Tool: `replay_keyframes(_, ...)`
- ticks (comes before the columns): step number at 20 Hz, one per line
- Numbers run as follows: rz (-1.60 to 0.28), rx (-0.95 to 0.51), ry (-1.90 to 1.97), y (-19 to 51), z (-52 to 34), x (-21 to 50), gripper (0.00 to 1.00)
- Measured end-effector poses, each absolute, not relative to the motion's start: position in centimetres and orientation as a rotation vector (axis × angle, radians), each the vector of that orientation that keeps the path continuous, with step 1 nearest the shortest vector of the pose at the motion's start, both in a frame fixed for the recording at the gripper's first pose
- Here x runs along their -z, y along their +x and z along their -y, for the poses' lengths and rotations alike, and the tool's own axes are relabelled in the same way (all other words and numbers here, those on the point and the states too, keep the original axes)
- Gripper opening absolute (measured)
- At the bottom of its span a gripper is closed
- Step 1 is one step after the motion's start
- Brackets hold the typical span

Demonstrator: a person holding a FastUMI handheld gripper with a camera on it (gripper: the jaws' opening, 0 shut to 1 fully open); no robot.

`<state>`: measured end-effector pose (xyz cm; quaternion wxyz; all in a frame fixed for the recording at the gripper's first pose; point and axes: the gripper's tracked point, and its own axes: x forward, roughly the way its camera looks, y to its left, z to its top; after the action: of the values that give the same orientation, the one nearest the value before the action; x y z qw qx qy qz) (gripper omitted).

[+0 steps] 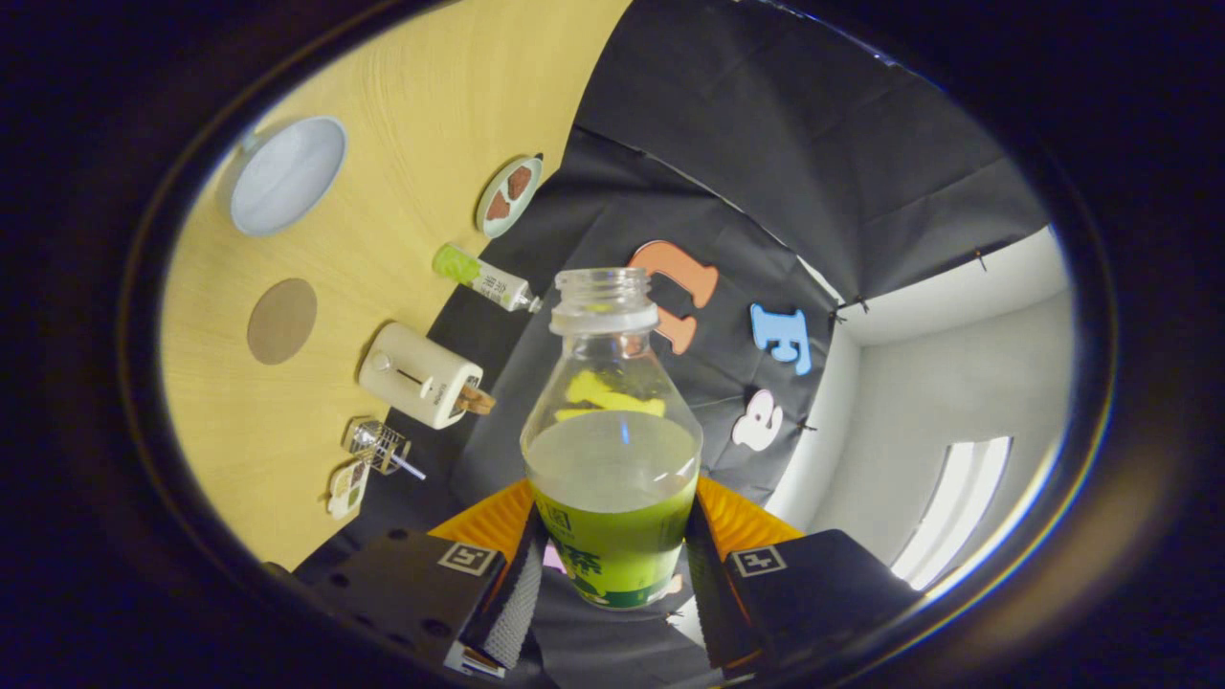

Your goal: Take the bottle from table, then pour the juice into the cup, finally place the bottle on the coaster

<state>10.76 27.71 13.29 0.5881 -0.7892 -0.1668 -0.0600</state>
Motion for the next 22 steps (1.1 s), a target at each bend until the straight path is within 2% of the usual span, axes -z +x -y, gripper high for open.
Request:
replay_keyframes(13,-0.002,-0.154,-1.325,12.3,-24.8,-3.4,0.75)
replay_keyframes(17,-0.118,-0.254,-1.048,12.3,-25.2,-2.0,0.75)
replay_keyframes(22,-0.171,-0.326,-0.726,13.4,-26.3,-2.7,0.75)
